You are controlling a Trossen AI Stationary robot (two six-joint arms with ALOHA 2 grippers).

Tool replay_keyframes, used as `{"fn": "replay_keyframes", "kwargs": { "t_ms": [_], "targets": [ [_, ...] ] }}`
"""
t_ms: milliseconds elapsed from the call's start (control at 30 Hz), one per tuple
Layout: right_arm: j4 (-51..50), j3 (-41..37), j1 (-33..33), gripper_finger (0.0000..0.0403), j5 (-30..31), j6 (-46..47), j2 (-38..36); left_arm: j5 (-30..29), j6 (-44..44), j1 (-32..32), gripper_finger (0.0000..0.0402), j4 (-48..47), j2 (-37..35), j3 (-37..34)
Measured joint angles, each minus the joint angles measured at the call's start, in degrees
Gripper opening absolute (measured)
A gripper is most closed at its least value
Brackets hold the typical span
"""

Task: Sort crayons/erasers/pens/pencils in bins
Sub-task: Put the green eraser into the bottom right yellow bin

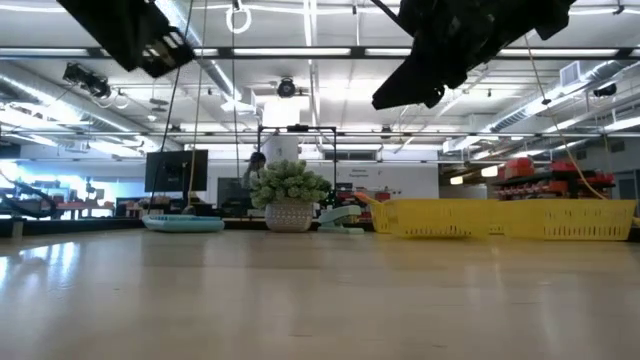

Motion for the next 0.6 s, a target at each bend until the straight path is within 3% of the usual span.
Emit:
{"fn": "replay_keyframes", "kwargs": {
  "t_ms": [200,467,600],
  "targets": [
    [1.0,0.0,1.9,0.0099,-2.2,-1.0,0.0,-6.5,-13.5,-9.8,0.0033,-0.6,3.1,-0.2],
    [11.3,0.1,8.3,0.0099,-4.6,-1.5,1.7,-6.9,-24.8,-20.9,0.0040,6.5,10.8,0.1],
    [12.2,0.0,11.2,0.0099,-6.5,-1.9,4.1,-9.7,-26.2,-24.4,0.0039,6.4,16.3,6.4]
  ]
}}
